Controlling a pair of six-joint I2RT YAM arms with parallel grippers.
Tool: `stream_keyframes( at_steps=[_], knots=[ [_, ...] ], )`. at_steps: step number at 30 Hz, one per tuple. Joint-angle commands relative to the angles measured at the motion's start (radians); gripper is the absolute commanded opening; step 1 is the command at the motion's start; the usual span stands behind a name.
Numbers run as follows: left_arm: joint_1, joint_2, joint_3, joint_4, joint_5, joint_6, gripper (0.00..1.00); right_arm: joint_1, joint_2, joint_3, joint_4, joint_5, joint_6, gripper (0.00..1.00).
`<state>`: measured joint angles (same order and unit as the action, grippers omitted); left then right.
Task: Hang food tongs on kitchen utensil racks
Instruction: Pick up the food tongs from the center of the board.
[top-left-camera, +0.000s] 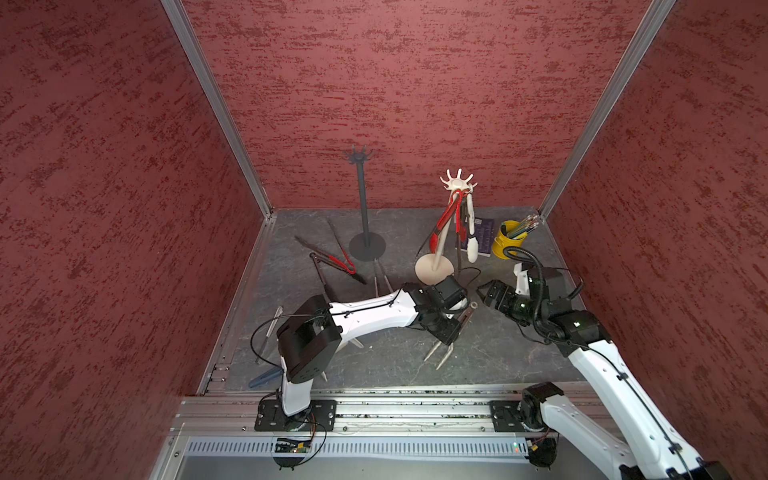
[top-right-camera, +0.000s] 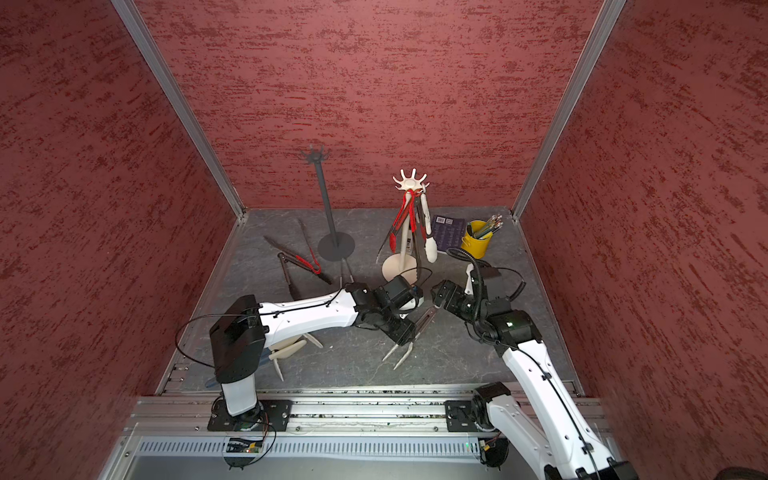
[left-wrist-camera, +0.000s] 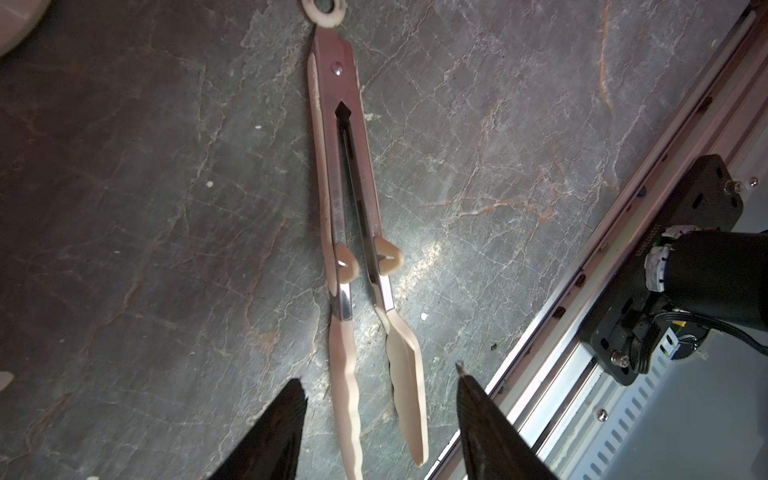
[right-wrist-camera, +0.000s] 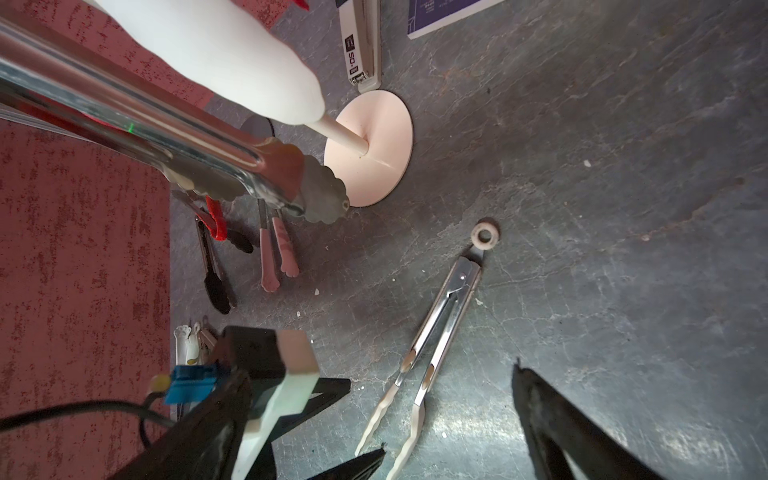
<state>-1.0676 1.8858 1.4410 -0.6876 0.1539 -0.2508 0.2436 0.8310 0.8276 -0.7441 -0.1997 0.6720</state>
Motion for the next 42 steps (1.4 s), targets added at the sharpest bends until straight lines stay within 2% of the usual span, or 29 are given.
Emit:
stream_keyframes(
  at_steps=[1,20,36,42],
  knots=[
    [-0.006,0.036,0.04,-0.035,-0.016,-0.015,0.59,-0.008,-0.022,0.042,-0.015,0.021,-0.003,1.0],
    [-0.006,0.196,0.157,-0.076,-0.115,-0.019,0.48,-0.007,-0.064,0.053,-0.019,0.013,0.029,0.99],
    [-0.008,0.268,0.19,-0.069,-0.115,-0.007,0.4,-0.007,-0.069,0.034,0.0,0.001,0.047,0.99],
    [-0.008,0.281,0.187,-0.047,-0.119,-0.003,0.32,-0.008,-0.074,0.014,0.024,-0.014,0.068,0.99]
  ],
)
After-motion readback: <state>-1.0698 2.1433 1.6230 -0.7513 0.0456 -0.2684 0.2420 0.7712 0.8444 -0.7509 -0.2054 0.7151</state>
